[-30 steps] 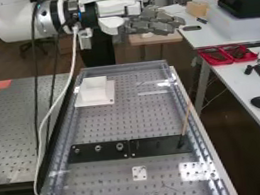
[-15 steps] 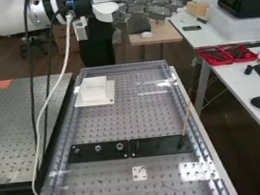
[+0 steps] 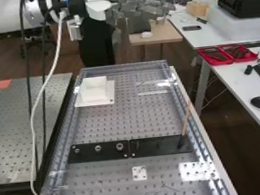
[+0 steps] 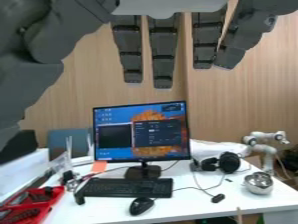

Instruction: Grab the drill bit and place it in the clear container

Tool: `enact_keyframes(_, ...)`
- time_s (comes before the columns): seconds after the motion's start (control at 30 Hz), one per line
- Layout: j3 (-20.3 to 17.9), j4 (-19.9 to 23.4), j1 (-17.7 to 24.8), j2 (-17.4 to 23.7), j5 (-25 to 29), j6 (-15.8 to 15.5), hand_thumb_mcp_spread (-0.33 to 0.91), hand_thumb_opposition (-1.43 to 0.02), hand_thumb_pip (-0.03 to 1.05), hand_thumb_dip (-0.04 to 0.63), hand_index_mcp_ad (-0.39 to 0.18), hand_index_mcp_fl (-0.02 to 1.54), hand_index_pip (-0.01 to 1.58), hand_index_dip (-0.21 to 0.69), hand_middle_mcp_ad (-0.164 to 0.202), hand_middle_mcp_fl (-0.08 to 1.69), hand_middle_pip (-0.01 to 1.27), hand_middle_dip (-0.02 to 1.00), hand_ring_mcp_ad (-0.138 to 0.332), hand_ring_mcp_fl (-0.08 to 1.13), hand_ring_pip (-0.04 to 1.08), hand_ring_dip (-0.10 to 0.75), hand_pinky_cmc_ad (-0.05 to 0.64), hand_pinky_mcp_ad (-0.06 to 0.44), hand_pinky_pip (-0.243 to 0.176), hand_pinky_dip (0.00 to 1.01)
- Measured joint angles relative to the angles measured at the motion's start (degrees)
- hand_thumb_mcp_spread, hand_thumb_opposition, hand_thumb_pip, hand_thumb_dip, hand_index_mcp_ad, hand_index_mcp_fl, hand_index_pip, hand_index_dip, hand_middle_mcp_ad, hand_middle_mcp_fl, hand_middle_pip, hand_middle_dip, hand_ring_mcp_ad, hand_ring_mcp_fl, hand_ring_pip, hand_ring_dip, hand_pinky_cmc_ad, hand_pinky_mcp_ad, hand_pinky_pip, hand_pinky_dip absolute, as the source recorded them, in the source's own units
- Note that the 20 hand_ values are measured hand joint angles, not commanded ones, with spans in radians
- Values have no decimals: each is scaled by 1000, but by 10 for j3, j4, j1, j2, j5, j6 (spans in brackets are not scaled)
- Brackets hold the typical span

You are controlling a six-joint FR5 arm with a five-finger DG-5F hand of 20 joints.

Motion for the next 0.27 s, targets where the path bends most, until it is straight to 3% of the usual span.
enact_keyframes(0.27, -4, 8, 1, 6, 4, 3, 197, -668, 206, 37, -14, 319, 52, 325, 103, 302, 138, 230, 229, 79, 120, 70, 281, 204, -44, 213)
